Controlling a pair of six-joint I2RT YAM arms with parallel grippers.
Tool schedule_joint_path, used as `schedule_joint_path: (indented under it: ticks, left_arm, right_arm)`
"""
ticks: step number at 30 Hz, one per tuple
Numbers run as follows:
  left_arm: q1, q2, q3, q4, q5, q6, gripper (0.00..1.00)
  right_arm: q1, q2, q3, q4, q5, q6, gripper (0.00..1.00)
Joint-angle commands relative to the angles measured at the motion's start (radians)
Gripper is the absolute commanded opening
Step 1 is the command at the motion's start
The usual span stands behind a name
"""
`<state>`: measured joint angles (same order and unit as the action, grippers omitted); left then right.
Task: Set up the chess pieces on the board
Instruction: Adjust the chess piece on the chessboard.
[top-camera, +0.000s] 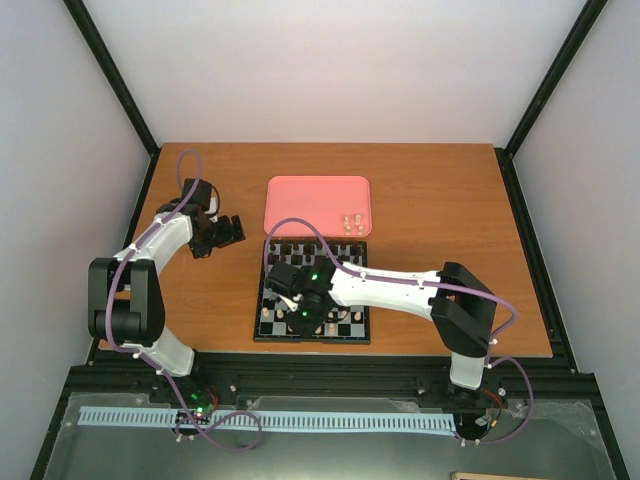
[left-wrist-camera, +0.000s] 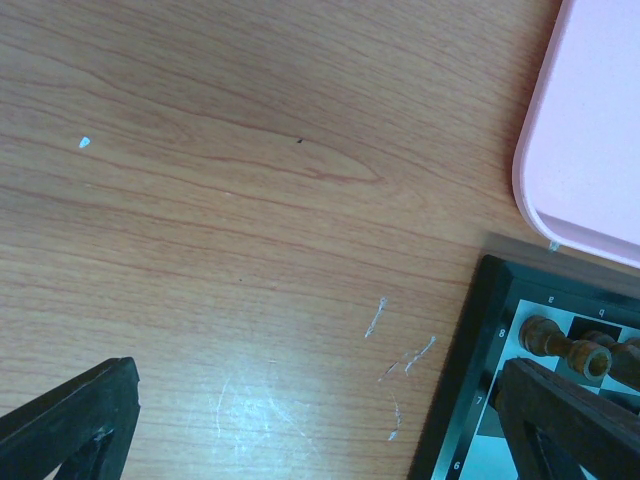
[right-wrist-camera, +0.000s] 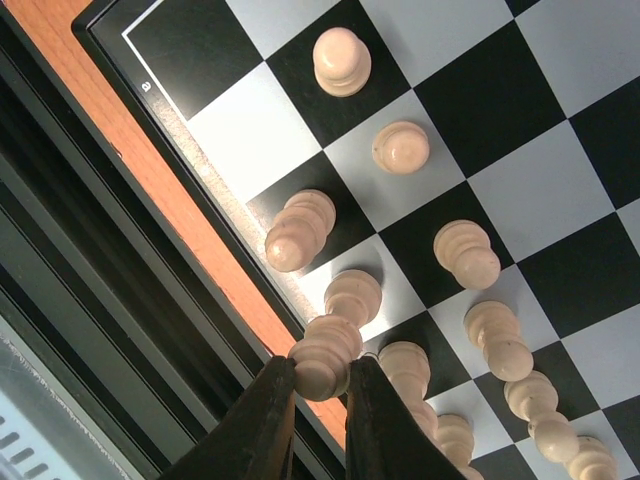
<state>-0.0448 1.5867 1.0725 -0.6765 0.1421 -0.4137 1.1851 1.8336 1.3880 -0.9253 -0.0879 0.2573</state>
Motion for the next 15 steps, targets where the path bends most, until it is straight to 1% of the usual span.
schedule_joint_path:
  ticks: [1,11,13,15]
  left_arm:
    - [-0.002,-0.001,0.021,0.006,-0.003,0.017,1.00]
    - [-0.002,0.002,0.020,0.009,0.004,0.018,1.00]
    - [-0.001,0.000,0.018,0.009,0.002,0.018,1.00]
    - [-0.001,-0.001,0.018,0.009,0.002,0.019,1.00]
  right_arm:
    - [-0.003,-0.001,-0.012,0.014,-0.010,-0.003,0.13]
    - [-0.005,0.009,-0.027,0.019,-0.009,0.006,0.14]
    - [-0.006,0.009,-0.027,0.019,-0.004,0.007,0.18]
    - [-0.007,0.010,-0.025,0.016,0.003,0.009,0.24]
